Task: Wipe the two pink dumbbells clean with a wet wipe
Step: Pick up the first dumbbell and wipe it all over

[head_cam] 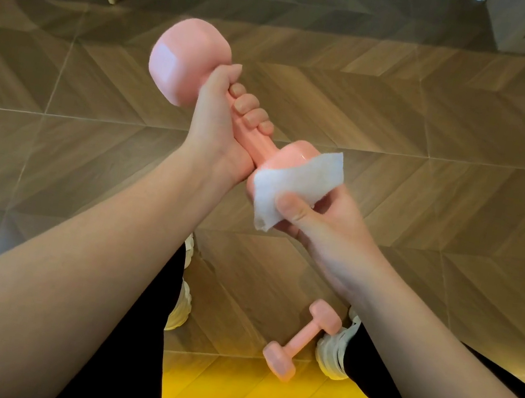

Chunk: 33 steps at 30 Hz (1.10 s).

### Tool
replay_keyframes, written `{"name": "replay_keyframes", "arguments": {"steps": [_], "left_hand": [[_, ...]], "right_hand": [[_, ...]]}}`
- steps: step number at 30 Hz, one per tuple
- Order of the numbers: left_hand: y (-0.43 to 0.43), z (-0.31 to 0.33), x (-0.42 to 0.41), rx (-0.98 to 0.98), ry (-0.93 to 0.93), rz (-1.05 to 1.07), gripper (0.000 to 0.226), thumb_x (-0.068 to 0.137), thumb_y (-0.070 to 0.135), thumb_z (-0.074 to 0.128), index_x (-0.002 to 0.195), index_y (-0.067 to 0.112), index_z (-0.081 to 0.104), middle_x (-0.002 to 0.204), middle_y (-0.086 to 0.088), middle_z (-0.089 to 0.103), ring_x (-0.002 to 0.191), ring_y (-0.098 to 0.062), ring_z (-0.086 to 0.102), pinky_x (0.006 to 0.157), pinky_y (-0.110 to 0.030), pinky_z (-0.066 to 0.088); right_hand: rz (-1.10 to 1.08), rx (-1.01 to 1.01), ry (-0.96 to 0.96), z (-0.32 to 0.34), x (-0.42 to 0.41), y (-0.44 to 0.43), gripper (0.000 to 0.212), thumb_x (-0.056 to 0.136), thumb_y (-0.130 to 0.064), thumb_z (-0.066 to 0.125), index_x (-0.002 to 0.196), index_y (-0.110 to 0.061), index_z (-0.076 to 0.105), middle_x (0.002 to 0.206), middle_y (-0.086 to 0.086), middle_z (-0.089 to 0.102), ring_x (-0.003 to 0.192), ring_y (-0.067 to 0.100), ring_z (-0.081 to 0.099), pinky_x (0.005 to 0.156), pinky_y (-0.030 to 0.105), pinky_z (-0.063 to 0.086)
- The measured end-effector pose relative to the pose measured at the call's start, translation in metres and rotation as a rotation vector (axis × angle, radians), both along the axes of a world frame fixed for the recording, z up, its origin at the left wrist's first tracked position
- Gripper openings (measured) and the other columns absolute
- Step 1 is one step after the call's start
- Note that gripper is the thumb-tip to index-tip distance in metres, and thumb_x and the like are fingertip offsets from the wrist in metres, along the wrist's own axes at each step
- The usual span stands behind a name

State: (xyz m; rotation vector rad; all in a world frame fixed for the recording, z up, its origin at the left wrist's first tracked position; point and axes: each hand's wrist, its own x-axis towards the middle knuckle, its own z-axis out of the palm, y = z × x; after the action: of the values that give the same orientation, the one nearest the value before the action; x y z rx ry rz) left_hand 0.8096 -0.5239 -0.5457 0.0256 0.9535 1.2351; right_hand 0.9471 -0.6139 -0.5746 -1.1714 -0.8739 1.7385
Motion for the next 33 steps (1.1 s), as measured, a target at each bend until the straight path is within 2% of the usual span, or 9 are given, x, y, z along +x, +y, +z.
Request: {"name": "replay_keyframes", "arguments": {"steps": [4, 7, 10, 14, 16, 22, 25, 28, 33], "left_hand": [[0.0, 0.0, 0.003, -0.005, 0.011, -0.019, 0.041, 0.094, 0.028, 0.057, 0.057, 0.022, 0.039, 0.047, 0.008, 0.03, 0.04, -0.01, 0.029, 0.044, -0.023, 0.032], [-0.001, 0.0, 0.006, -0.002, 0.015, -0.032, 0.041, 0.094, 0.028, 0.057, 0.057, 0.022, 0.039, 0.046, 0.008, 0.03, 0.039, -0.01, 0.029, 0.044, -0.022, 0.033], [-0.002, 0.001, 0.008, 0.007, 0.022, -0.039, 0.042, 0.094, 0.028, 0.057, 0.057, 0.022, 0.039, 0.046, 0.008, 0.03, 0.038, -0.01, 0.029, 0.043, -0.022, 0.034], [-0.002, 0.002, 0.009, 0.017, 0.015, -0.038, 0.042, 0.094, 0.027, 0.056, 0.056, 0.021, 0.039, 0.046, 0.008, 0.029, 0.038, -0.011, 0.028, 0.042, -0.021, 0.033], [-0.003, 0.001, 0.009, 0.025, 0.013, -0.04, 0.04, 0.094, 0.027, 0.056, 0.059, 0.021, 0.039, 0.048, 0.008, 0.03, 0.039, -0.011, 0.029, 0.043, -0.021, 0.034], [-0.004, -0.002, 0.01, -0.011, 0.008, -0.004, 0.03, 0.092, 0.02, 0.059, 0.066, 0.018, 0.044, 0.056, 0.003, 0.047, 0.046, -0.013, 0.047, 0.054, -0.023, 0.045], [-0.004, -0.003, 0.01, -0.045, 0.014, 0.031, 0.03, 0.092, 0.02, 0.059, 0.067, 0.018, 0.042, 0.052, 0.005, 0.041, 0.043, -0.01, 0.04, 0.049, -0.022, 0.04], [-0.002, -0.004, 0.007, -0.051, 0.022, 0.058, 0.031, 0.094, 0.022, 0.057, 0.069, 0.02, 0.038, 0.049, 0.008, 0.033, 0.04, -0.009, 0.03, 0.045, -0.021, 0.033], [-0.001, -0.001, 0.003, -0.006, 0.023, 0.046, 0.037, 0.094, 0.024, 0.056, 0.062, 0.02, 0.038, 0.048, 0.008, 0.029, 0.039, -0.009, 0.028, 0.042, -0.021, 0.032]], "right_hand": [[-0.038, 0.043, -0.116, -0.002, -0.003, -0.002, 0.069, 0.062, -0.016, 0.083, 0.123, -0.027, 0.052, 0.12, 0.005, 0.061, 0.108, 0.016, 0.063, 0.082, 0.034, 0.057], [-0.049, 0.02, -0.065, 0.0, -0.003, -0.002, 0.072, 0.068, -0.017, 0.079, 0.132, -0.012, 0.048, 0.124, 0.018, 0.06, 0.108, 0.022, 0.062, 0.081, 0.034, 0.055], [-0.074, 0.012, -0.034, 0.002, -0.004, -0.004, 0.07, 0.072, -0.022, 0.076, 0.135, -0.011, 0.047, 0.115, 0.01, 0.062, 0.105, 0.021, 0.064, 0.078, 0.031, 0.054], [-0.125, 0.053, -0.013, 0.0, -0.006, -0.003, 0.042, 0.079, -0.026, 0.07, 0.119, -0.02, 0.058, 0.105, 0.002, 0.067, 0.098, 0.018, 0.066, 0.077, 0.034, 0.057], [-0.17, 0.019, 0.036, -0.001, -0.005, -0.002, 0.034, 0.082, -0.031, 0.066, 0.115, -0.023, 0.061, 0.103, 0.001, 0.071, 0.097, 0.018, 0.068, 0.08, 0.042, 0.058], [-0.214, 0.092, -0.048, -0.001, -0.003, 0.001, 0.048, 0.086, -0.034, 0.063, 0.132, -0.022, 0.053, 0.108, -0.005, 0.07, 0.103, 0.014, 0.068, 0.081, 0.04, 0.059], [-0.212, 0.065, -0.015, -0.002, -0.005, 0.001, 0.041, 0.088, -0.038, 0.058, 0.128, -0.029, 0.057, 0.115, -0.002, 0.07, 0.103, 0.014, 0.068, 0.078, 0.04, 0.059], [-0.189, 0.01, 0.031, -0.003, -0.006, 0.001, 0.039, 0.088, -0.042, 0.058, 0.127, -0.034, 0.059, 0.122, -0.001, 0.068, 0.11, 0.016, 0.066, 0.087, 0.045, 0.058], [-0.188, -0.144, 0.155, 0.001, -0.003, 0.007, 0.054, 0.077, -0.05, 0.06, 0.12, -0.017, 0.06, 0.116, 0.005, 0.069, 0.108, 0.018, 0.065, 0.094, 0.043, 0.054]]}}
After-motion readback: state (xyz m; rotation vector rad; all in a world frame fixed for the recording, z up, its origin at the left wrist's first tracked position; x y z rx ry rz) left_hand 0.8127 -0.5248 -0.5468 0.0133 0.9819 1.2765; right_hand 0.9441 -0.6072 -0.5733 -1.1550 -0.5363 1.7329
